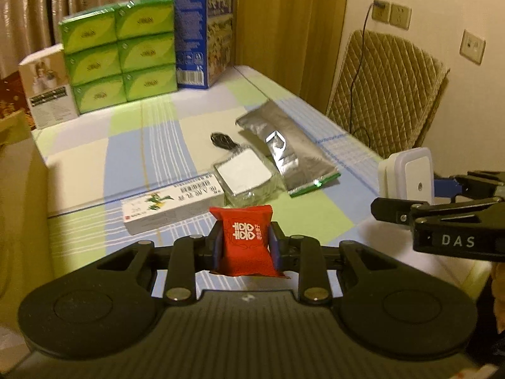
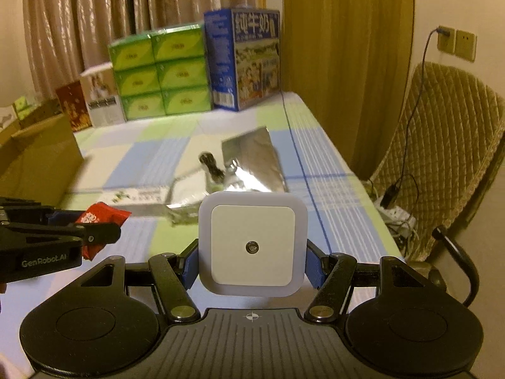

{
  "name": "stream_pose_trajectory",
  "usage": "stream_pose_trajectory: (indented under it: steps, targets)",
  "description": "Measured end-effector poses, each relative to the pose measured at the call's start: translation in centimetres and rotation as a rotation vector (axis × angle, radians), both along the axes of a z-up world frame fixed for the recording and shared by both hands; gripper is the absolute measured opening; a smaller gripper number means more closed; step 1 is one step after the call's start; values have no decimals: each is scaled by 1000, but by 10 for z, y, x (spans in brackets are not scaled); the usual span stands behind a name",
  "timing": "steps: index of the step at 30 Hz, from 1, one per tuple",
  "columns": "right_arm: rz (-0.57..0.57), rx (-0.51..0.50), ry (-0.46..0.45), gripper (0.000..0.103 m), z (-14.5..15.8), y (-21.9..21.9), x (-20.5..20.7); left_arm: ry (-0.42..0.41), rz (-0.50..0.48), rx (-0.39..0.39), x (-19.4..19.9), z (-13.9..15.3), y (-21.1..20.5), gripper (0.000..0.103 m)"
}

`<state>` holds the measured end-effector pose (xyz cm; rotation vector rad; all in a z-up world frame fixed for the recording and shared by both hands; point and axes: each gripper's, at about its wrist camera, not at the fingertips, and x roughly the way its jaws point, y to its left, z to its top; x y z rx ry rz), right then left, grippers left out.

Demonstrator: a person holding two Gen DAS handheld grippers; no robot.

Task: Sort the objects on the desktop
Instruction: 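Carry the red packet and night light over the cardboard box with both tools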

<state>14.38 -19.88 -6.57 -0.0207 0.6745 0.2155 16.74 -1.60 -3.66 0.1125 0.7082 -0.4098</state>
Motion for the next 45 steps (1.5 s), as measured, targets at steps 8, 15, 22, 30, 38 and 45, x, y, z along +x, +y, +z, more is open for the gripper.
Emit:
stream_pose_trajectory:
  steps: [8,15,22,30,38,45]
  targets:
    - [49,31,-55,62,34,16,-29,-48,58,-21,-36,41,24,24]
    - [100,38,-84,62,51,35,-53,-69,113,-28,-65,63,52,24]
    - [166,43,-97,62,59,63,-67,-78,183,-30,-90,78,87,24]
    - [251,48,-108,62,64,102,-76,-96,277,-33,-108,92,132,24]
    - [323,47,-119,62,66,139,-81,-100,339,-36,-122,98,168,24]
    - [370,48,-122,62,67,164,-83,-103,377,-34,-128,100,192,24]
